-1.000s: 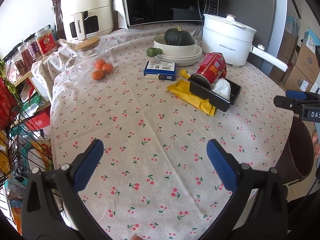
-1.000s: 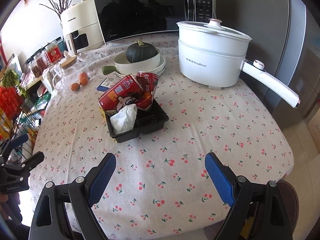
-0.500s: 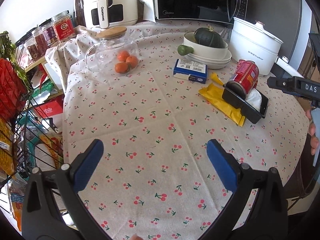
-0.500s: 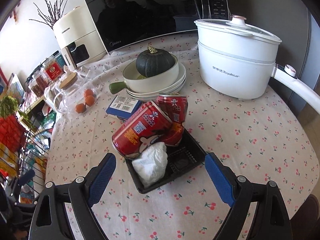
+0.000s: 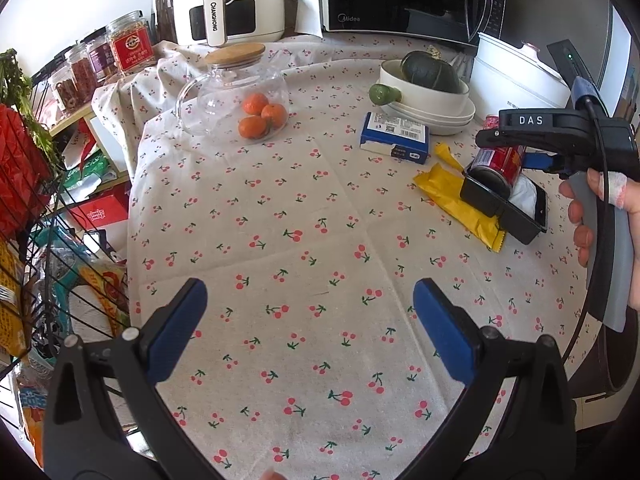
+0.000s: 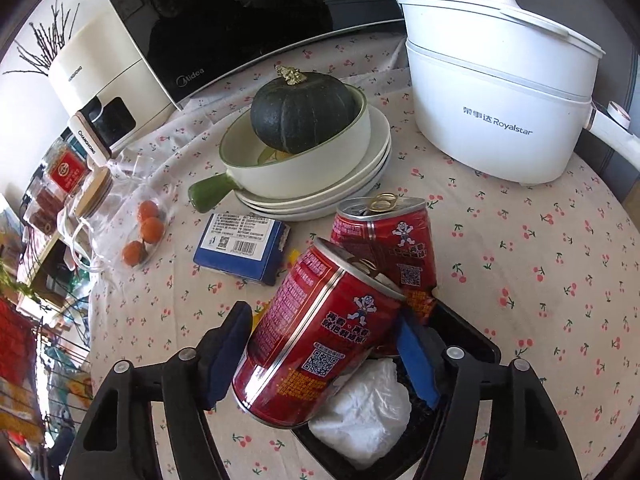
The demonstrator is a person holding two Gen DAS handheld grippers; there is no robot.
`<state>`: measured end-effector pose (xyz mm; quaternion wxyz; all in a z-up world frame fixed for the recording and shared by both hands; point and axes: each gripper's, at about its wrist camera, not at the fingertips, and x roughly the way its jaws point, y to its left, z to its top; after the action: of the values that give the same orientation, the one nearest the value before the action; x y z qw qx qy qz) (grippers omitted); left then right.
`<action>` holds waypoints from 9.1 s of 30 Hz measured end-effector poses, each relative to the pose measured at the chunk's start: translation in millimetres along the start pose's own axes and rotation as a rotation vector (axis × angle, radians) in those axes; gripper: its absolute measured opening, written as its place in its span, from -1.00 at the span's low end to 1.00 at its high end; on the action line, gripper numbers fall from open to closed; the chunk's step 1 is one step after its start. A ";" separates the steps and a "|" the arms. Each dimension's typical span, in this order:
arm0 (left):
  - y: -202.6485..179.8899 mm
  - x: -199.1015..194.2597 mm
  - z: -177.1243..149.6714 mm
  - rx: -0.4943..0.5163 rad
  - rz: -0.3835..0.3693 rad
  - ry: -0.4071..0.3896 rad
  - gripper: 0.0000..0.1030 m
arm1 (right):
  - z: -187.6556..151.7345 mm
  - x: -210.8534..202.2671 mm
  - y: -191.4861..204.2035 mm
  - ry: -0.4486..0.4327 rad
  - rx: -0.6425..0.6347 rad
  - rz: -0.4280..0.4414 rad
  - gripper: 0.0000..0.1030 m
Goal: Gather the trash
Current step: 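Grasp a red can with the right tool and lift it, then grasp the second red can with the left tool while the right tool holds its can, then carry both red cans over the brown bin and open both tools, then move both tools back to the table toward the black tray, then grasp the white tissue from the black tray with the right tool, then grasp the black plastic tray with the left tool and lift it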
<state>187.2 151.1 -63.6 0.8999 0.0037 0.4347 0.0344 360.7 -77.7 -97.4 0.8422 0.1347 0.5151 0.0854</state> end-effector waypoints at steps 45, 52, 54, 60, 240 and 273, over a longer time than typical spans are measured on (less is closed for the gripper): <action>-174.2 94.7 120.4 -0.070 -0.205 0.048 0.90 | -52.9 -186.9 -194.8 -0.109 -0.036 -0.051 0.07; -182.0 112.0 120.0 -0.089 -0.209 0.072 0.27 | -56.0 -185.2 -211.4 -0.094 -0.031 -0.079 0.07; -182.3 105.1 117.7 -0.071 -0.214 0.036 0.26 | -58.0 -185.0 -214.3 -0.091 -0.028 -0.087 0.07; -170.7 65.1 113.9 -0.053 -0.260 -0.094 0.26 | -60.2 -191.4 -214.0 -0.107 -0.019 -0.088 0.07; -123.7 -4.5 8.0 -0.032 -0.191 0.003 0.99 | -60.4 -141.1 -105.1 -0.079 -0.161 0.032 -0.80; -178.9 50.7 20.7 0.024 -0.267 0.107 0.10 | -93.1 -185.3 -216.1 -0.062 -0.056 -0.111 -0.80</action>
<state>245.3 -23.6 -97.0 0.8720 -0.0451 0.4790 -0.0905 194.6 -322.2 -49.3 0.8645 0.0851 0.4930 0.0487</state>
